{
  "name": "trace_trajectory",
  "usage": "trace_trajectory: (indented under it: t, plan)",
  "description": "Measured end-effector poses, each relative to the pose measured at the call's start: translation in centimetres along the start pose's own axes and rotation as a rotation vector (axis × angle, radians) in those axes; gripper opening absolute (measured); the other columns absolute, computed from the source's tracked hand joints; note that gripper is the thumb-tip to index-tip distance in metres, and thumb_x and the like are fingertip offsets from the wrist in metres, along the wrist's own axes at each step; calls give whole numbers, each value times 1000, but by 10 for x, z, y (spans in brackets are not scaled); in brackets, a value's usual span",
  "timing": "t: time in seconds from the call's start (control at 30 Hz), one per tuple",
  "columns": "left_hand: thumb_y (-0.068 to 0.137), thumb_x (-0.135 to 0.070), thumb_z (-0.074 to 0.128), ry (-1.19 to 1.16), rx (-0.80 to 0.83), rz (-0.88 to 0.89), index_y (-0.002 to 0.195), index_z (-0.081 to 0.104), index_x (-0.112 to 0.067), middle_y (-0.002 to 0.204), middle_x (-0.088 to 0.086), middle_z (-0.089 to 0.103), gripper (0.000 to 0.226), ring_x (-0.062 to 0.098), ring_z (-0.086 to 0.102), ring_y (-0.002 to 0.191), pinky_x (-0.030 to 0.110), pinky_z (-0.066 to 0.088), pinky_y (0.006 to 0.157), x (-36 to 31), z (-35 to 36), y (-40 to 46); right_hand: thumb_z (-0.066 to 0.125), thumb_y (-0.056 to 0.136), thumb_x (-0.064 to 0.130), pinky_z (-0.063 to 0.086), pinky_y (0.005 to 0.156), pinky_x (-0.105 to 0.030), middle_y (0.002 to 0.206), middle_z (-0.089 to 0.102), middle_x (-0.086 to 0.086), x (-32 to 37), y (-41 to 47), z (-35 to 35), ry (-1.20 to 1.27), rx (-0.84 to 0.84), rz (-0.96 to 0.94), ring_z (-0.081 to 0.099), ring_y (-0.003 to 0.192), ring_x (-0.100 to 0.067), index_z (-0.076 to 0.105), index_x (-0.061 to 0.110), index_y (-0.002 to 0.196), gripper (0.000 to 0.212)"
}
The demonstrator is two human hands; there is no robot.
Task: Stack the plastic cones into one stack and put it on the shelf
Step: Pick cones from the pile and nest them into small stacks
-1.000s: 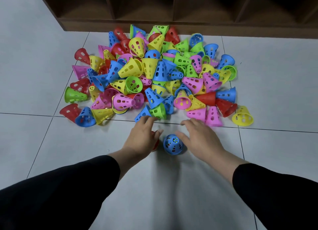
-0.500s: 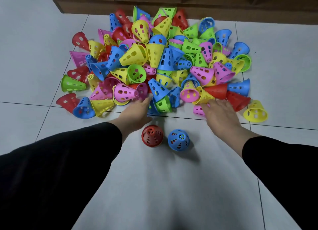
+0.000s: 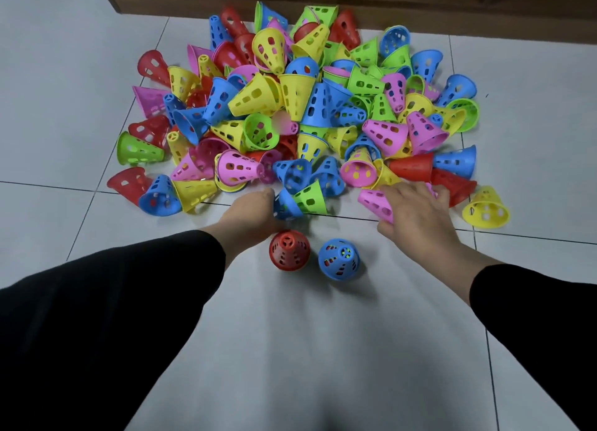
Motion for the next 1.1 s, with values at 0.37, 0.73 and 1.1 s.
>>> trace_trajectory:
  t: [0.37, 0.73, 1.1]
  plan:
    - [84, -44, 73, 104, -22, 214, 126, 54, -21, 95, -6, 59, 51, 15, 54, 81, 28, 40, 67, 24, -87, -72, 78, 75, 38, 56, 92, -43, 123, 60, 19, 37, -35, -77, 1182, -23, 92, 63, 110, -8, 42, 50, 131, 67]
    - [86, -37, 68, 293, 153, 269, 125, 51, -17, 112, 7, 56, 47, 30, 59, 102, 40, 51, 78, -37, -53, -93, 71, 85, 42, 45, 95, -33, 140, 48, 5, 76, -76, -60, 658, 255, 4, 51, 124, -19, 39, 28, 142, 66]
    - [97, -54, 47, 76, 64, 106, 146, 37, -21, 135, 11, 54, 60, 32, 54, 120, 43, 48, 94, -40, -37, -109, 60, 95, 34, 42, 99, -35, 131, 56, -10, 32, -76, -62, 651, 68, 188, 53, 121, -27, 55, 13, 133, 43]
Point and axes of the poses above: each hand's wrist, its own y-axis towards the middle knuckle, its own z-axis out of the palm, x = y × z, the point moved 1 cm from there along y, towards the middle knuckle
